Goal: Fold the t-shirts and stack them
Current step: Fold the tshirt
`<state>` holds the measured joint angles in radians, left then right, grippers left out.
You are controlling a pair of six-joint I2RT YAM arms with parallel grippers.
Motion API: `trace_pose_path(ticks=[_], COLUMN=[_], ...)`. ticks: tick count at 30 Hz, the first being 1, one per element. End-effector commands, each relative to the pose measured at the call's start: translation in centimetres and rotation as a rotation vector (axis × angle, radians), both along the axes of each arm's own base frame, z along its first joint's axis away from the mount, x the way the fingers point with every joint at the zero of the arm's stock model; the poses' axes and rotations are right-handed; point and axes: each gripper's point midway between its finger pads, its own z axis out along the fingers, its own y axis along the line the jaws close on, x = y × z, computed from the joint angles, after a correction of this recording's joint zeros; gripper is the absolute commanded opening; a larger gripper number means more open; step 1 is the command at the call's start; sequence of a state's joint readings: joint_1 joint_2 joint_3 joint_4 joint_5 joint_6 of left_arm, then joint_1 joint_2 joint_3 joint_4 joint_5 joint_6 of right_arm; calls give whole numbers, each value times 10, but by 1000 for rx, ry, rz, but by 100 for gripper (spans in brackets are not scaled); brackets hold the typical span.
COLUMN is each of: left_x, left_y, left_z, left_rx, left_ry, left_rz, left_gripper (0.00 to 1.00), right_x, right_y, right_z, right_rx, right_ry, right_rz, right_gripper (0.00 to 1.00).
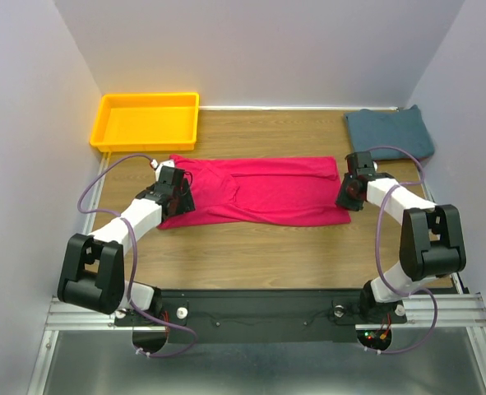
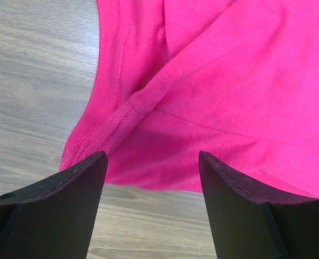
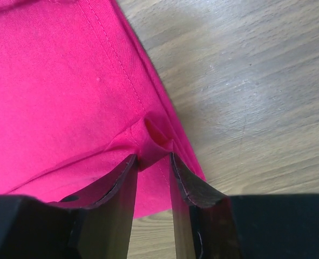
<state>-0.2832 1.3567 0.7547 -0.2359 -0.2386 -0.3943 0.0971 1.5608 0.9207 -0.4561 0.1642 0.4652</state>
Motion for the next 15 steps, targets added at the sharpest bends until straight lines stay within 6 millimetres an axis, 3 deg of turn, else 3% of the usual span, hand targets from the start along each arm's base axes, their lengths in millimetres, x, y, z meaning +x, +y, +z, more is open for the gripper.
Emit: trace_pose_path(ticks=[1,6,9,11,15], left_x=[-1,-1,-2,-2,-5], left_y=[4,4,4,4,4], left_z=[-3,-5,-6,-6,-12], left_rx=[4,1,0,1,3], left_ry=[-6,0,5,7,30], left_rz=[16,15,15,13,17], left_gripper=[80,80,79,79,76], right_x=[8,9,11,13,25], right_y=[-2,-3,-3,-3,-6], right_z=[1,-3,-4,-1,24], right_rx=[2,-1,-2,-4,-15], right_ry=[-16,-8,-9,-17,-89], right_rz=[-28,-32,-30,-33,-28], right_gripper=[36,35,23,9,1])
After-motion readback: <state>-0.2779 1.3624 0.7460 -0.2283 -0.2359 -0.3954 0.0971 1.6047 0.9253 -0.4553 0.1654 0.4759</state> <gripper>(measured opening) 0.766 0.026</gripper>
